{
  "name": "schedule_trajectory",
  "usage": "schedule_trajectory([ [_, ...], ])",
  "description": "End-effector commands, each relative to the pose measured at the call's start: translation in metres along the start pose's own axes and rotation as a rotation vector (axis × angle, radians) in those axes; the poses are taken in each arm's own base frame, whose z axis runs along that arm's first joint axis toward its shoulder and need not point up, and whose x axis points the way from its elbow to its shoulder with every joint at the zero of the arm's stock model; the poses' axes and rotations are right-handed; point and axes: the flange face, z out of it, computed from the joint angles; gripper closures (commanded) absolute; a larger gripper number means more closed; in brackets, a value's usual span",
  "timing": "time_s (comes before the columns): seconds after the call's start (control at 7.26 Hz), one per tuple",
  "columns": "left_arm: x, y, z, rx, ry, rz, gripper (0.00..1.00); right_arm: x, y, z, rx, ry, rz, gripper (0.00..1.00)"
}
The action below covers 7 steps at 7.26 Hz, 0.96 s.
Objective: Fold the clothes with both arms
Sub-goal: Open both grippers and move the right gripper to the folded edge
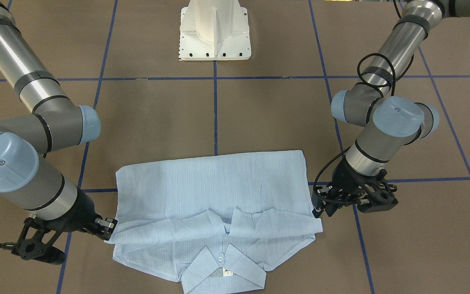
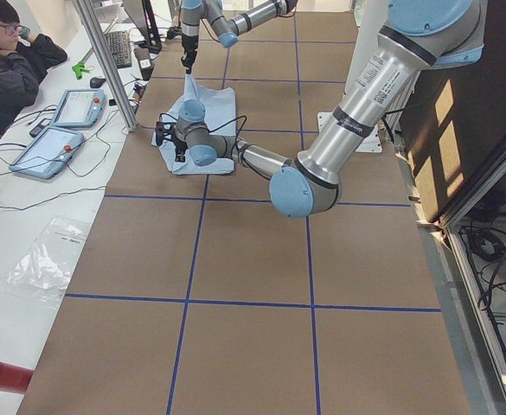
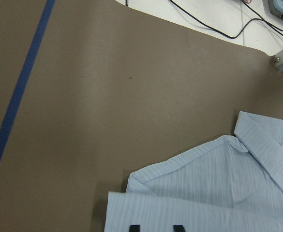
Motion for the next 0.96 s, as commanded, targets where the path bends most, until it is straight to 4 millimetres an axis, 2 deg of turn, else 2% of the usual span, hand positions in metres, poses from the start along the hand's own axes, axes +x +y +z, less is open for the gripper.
schedule_trajectory([
  [0.0, -0.005, -0.008, -0.005, 0.01, -0.002, -0.005, 0.01, -0.003, 0.002, -0.003, -0.007, -0.013, -0.017, 0.0],
  [0.14, -0.005, -0.01, -0.007, 0.014, -0.003, -0.007, 0.01, -0.004, 0.006, -0.006, -0.036, -0.033, -0.023, 0.0],
  [0.28, -0.003, -0.01, -0.009, 0.013, 0.0, -0.007, 0.01, 0.007, 0.016, -0.01, -0.037, -0.045, -0.033, 0.0],
  [0.41, 0.002, -0.007, -0.014, -0.003, 0.014, -0.007, 0.01, 0.026, 0.05, -0.002, -0.061, -0.052, -0.055, 0.0],
  [0.69, 0.004, -0.005, -0.019, -0.006, 0.024, -0.009, 0.01, 0.047, 0.113, 0.027, -0.129, -0.032, -0.077, 0.0],
  [0.83, 0.008, -0.005, -0.024, -0.002, 0.035, -0.005, 0.01, 0.058, 0.122, 0.038, -0.149, -0.014, -0.071, 0.0],
])
